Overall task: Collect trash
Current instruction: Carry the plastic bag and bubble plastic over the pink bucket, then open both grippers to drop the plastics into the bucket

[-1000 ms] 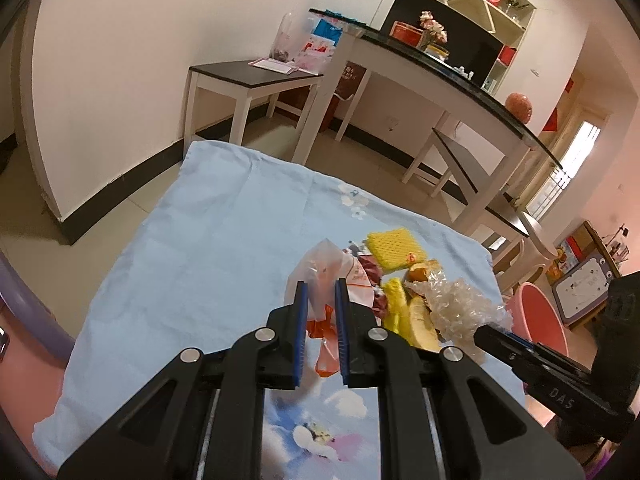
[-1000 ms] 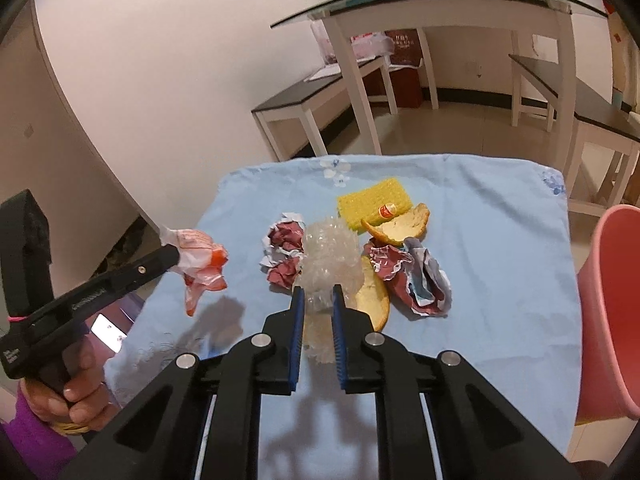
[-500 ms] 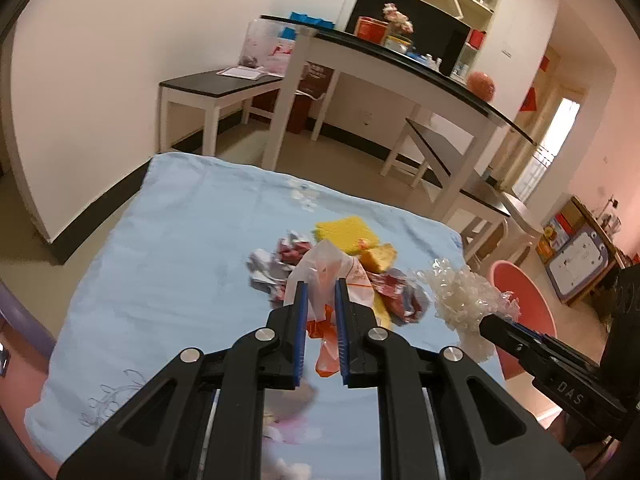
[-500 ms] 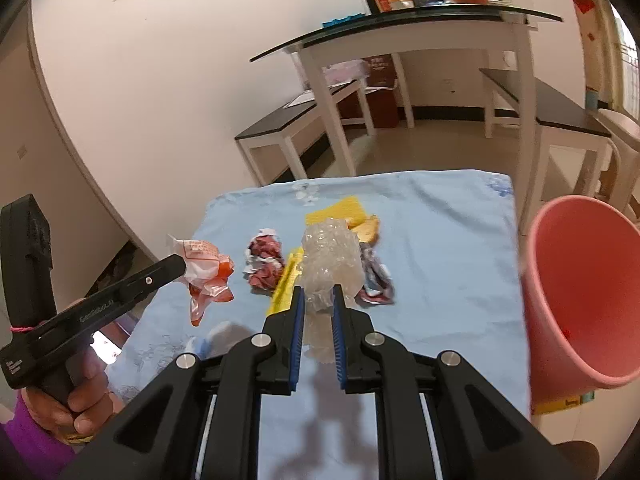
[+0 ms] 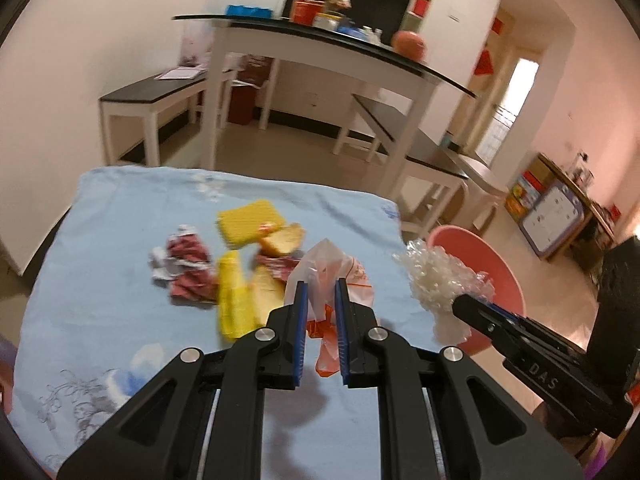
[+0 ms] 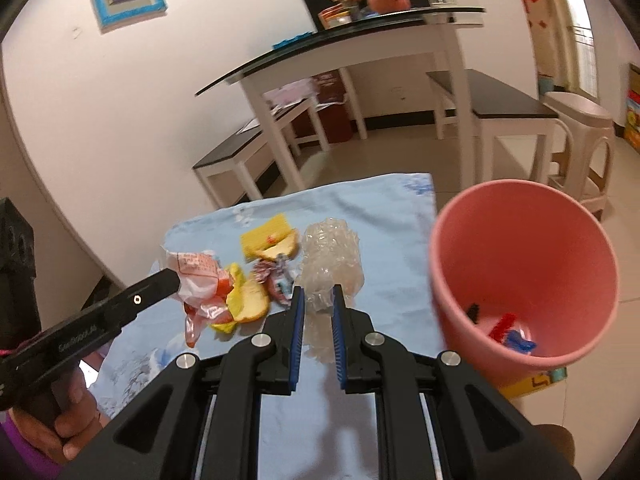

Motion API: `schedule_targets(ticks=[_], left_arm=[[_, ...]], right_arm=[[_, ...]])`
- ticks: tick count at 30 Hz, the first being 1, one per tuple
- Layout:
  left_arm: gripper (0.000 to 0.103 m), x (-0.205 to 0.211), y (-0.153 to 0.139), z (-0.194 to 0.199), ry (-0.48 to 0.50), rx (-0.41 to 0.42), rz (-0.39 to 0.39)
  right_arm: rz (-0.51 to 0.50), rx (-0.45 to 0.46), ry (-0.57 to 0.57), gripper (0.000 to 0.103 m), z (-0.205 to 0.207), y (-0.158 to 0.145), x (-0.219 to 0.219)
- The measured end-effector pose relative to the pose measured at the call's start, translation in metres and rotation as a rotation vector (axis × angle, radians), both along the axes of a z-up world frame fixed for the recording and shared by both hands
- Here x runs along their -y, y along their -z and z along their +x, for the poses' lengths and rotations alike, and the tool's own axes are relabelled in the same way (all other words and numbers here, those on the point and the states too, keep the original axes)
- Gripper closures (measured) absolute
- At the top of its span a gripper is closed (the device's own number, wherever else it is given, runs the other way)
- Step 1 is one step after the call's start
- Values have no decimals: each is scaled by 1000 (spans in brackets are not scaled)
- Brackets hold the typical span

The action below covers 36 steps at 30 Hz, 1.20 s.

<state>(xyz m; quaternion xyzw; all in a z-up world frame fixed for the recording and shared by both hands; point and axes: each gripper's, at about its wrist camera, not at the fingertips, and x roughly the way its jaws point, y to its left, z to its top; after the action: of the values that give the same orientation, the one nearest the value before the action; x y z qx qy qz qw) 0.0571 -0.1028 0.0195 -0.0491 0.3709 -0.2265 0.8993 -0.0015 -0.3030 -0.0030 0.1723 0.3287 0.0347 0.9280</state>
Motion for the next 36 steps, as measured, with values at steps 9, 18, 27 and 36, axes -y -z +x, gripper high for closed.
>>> schedule_targets(ticks=[9, 18, 27, 36], left_arm=[[90, 75, -15, -9, 158, 47, -11], [90, 151, -10, -14, 291, 56, -16], [90, 194, 20, -4, 340, -9, 17], [90, 215, 41, 3, 334, -28, 54]], right_arm=[[22, 24, 150, 90, -28, 1, 68], [41, -5, 278, 90, -42, 14, 129], [61, -38, 311, 90, -39, 31, 153], [66, -53, 324, 90, -34, 40, 164]])
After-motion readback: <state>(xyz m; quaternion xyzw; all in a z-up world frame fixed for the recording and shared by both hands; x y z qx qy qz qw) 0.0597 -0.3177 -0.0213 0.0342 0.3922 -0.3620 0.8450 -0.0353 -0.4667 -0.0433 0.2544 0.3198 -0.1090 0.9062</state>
